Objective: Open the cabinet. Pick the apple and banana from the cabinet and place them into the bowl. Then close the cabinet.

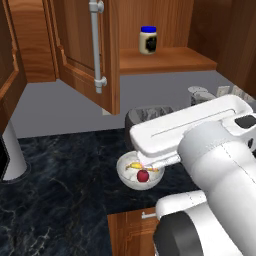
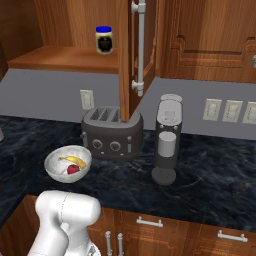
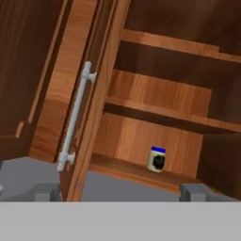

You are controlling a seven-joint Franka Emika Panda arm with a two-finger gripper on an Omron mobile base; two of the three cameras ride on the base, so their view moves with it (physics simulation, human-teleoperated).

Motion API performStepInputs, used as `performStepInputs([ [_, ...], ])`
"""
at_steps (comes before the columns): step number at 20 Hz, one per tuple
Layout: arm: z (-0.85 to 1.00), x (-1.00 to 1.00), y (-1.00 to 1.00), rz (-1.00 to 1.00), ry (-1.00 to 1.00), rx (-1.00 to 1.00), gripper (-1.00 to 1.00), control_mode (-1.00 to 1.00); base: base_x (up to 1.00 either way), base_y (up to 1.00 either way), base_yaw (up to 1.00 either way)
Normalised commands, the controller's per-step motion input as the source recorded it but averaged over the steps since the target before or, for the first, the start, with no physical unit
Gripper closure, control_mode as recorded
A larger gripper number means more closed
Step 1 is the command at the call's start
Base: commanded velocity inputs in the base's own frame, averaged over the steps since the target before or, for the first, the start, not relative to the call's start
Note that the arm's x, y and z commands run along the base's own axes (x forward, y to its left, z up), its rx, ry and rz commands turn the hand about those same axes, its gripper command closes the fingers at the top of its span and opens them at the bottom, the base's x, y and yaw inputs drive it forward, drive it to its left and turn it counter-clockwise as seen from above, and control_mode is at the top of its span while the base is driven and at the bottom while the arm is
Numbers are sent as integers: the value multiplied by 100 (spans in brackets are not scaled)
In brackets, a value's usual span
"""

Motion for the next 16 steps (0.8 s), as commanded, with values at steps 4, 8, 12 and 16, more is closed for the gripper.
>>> performStepInputs([
  [4,-26,17,56,-9,-22,25,-100,-100,0,0,0],
  [8,-19,19,51,-9,-32,22,-100,-100,0,0,0],
  [12,0,42,46,-14,-27,6,-100,-100,0,0,0],
  [16,0,89,34,-12,3,-1,-100,-100,0,0,0],
])
